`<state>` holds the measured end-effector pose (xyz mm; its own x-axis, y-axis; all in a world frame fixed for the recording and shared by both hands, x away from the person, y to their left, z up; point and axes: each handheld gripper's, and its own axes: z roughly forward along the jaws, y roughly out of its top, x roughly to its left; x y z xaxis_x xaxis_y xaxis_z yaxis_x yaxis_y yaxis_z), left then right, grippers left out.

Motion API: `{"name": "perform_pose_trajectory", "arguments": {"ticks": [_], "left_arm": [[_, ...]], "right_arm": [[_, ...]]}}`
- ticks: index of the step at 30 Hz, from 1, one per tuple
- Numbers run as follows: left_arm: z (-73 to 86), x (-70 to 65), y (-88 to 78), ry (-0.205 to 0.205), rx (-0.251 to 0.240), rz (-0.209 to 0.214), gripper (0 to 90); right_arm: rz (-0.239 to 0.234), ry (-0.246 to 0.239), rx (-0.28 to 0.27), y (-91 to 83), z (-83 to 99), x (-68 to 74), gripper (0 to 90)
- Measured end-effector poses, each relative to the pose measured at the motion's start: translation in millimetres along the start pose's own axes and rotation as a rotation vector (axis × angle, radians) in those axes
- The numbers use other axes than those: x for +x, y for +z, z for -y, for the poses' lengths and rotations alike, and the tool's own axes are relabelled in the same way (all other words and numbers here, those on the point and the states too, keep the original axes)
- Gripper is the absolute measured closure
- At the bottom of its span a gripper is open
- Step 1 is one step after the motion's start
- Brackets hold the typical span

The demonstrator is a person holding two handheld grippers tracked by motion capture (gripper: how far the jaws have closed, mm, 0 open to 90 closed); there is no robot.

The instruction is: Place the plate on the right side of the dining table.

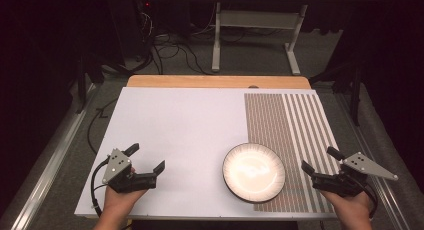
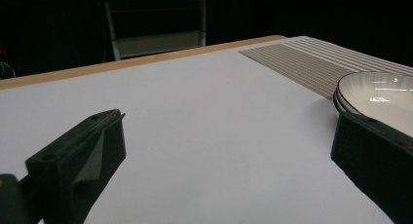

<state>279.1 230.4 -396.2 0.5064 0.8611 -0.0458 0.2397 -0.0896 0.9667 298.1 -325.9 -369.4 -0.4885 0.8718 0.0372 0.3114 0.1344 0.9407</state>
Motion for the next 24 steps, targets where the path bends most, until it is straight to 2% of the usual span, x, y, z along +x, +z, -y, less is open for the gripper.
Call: {"name": "perform_pose_trajectory", "arguments": {"ticks": [4,13,15,17,19,24], "left_arm": [[1.7,1.1,0.5,-0.005,0.006,0.009,0.2],[-1.7,-1.1,-7.1,0.020,-0.005,-0.004,0.2],[-1.2,0.3,-7.2,0.014,-0.005,-0.006,0.2],[-0.8,1.1,-6.4,0.012,0.001,-0.004,0.3],[-0.9,0.9,-5.6,0.014,0.001,-0.003,0.3],[-0.8,0.4,-6.4,0.017,-0.001,-0.003,0.3]], "right_arm": [[0.007,-0.006,0.001,1.4,-1.5,1.5,2.2],[0.001,-0.050,0.012,2.8,-4.5,9.7,19.9],[-0.008,-0.053,0.021,3.2,-4.9,11.0,25.1],[-0.009,-0.052,0.030,3.5,-5.5,12.5,33.3],[-0.022,-0.062,0.044,3.8,-5.7,13.8,47.1],[-0.069,-0.091,0.092,6.5,-5.7,18.3,75.2]]}}
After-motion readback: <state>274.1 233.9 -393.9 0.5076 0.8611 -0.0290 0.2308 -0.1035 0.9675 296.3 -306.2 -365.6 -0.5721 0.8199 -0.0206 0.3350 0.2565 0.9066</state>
